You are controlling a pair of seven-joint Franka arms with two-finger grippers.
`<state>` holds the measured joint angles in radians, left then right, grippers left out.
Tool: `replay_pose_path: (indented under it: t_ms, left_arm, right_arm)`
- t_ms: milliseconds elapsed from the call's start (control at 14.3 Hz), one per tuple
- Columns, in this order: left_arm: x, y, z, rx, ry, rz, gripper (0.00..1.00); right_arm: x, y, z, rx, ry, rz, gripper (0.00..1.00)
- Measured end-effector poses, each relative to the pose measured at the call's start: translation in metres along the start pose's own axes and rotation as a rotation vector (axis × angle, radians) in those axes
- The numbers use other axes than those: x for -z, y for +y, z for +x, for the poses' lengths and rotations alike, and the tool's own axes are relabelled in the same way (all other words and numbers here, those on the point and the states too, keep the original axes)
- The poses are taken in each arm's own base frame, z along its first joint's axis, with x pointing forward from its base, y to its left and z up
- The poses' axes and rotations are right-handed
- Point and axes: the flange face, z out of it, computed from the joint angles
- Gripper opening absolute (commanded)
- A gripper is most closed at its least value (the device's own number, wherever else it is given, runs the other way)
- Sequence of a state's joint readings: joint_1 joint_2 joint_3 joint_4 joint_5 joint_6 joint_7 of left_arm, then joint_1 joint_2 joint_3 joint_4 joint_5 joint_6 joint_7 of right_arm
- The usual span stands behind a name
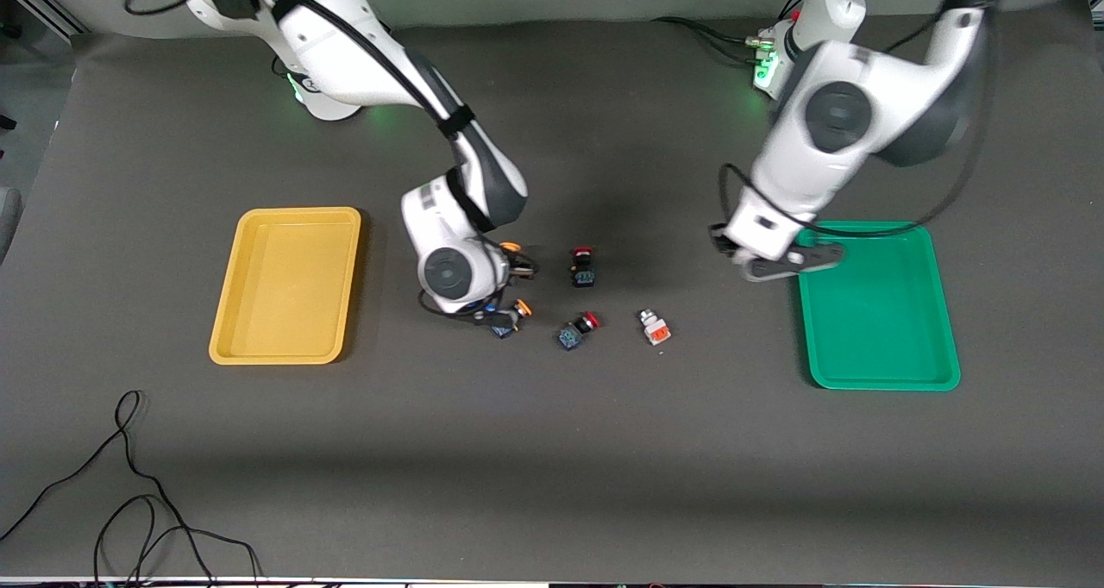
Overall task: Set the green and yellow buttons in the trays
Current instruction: 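Carry the black button to the yellow tray while the left gripper carries its button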
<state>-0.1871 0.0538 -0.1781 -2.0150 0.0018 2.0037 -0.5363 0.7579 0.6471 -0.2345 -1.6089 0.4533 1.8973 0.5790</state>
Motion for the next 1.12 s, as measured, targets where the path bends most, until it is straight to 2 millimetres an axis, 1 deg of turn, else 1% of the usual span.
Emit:
replay_pose_path:
  t_ms: [70, 140, 210, 280, 350, 421, 491, 561, 631, 701, 771, 841, 911, 981, 1051, 1121]
  left_arm:
    - [0.002, -0.031, 0.013, -0.017, -0.022, 0.003, 0.21]
    - [0.003, -0.063, 0.025, -0.030, -0.037, 0.001, 0.21]
    - [0.002, -0.093, 0.036, -0.043, -0.044, -0.004, 0.21]
    - [-0.001, -0.118, 0.044, -0.060, -0.050, -0.008, 0.21]
    - [-0.006, -0.140, 0.051, -0.078, -0.059, -0.011, 0.21]
    - [-0.016, -0.160, 0.057, -0.095, -0.068, -0.011, 0.21]
    - [-0.031, -0.175, 0.063, -0.107, -0.069, -0.008, 0.21]
    - [-0.050, -0.184, 0.068, -0.116, -0.064, -0.004, 0.21]
    - [-0.073, -0.187, 0.071, -0.125, -0.060, 0.000, 0.21]
    - [-0.098, -0.188, 0.072, -0.133, -0.057, 0.006, 0.21]
    - [-0.125, -0.189, 0.073, -0.142, -0.058, 0.009, 0.21]
    - [-0.151, -0.189, 0.072, -0.147, -0.063, 0.005, 0.21]
    - [-0.176, -0.189, 0.072, -0.148, -0.065, -0.002, 0.21]
    - [-0.196, -0.190, 0.072, -0.149, -0.068, -0.009, 0.22]
    - [-0.212, -0.190, 0.072, -0.148, -0.072, -0.014, 0.29]
    - [-0.223, -0.191, 0.072, -0.146, -0.078, -0.018, 0.48]
  right_arm:
    - [0.035, 0.019, 0.004, -0.026, -0.004, 0.008, 0.00]
    - [0.072, 0.043, 0.007, -0.049, -0.009, 0.021, 0.00]
    - [0.107, 0.071, 0.010, -0.061, -0.014, 0.034, 0.00]
    - [0.137, 0.104, 0.015, -0.065, -0.017, 0.047, 0.00]
    - [0.161, 0.140, 0.023, -0.062, -0.015, 0.058, 0.00]
    - [0.179, 0.179, 0.034, -0.059, -0.003, 0.062, 0.00]
    - [0.193, 0.218, 0.047, -0.058, 0.019, 0.063, 0.00]
    - [0.203, 0.258, 0.059, -0.056, 0.040, 0.064, 0.00]
    - [0.211, 0.297, 0.068, -0.051, 0.062, 0.065, 0.00]
    - [0.216, 0.335, 0.076, -0.043, 0.083, 0.066, 0.00]
    - [0.214, 0.366, 0.084, -0.035, 0.105, 0.068, 0.00]
    - [0.204, 0.392, 0.092, -0.032, 0.123, 0.068, 0.00]
    - [0.185, 0.410, 0.100, -0.035, 0.135, 0.061, 0.00]
    - [0.163, 0.421, 0.107, -0.037, 0.143, 0.046, 0.00]
    - [0.142, 0.426, 0.114, -0.034, 0.146, 0.031, 0.00]
    - [0.125, 0.429, 0.119, -0.027, 0.141, 0.027, 0.00]
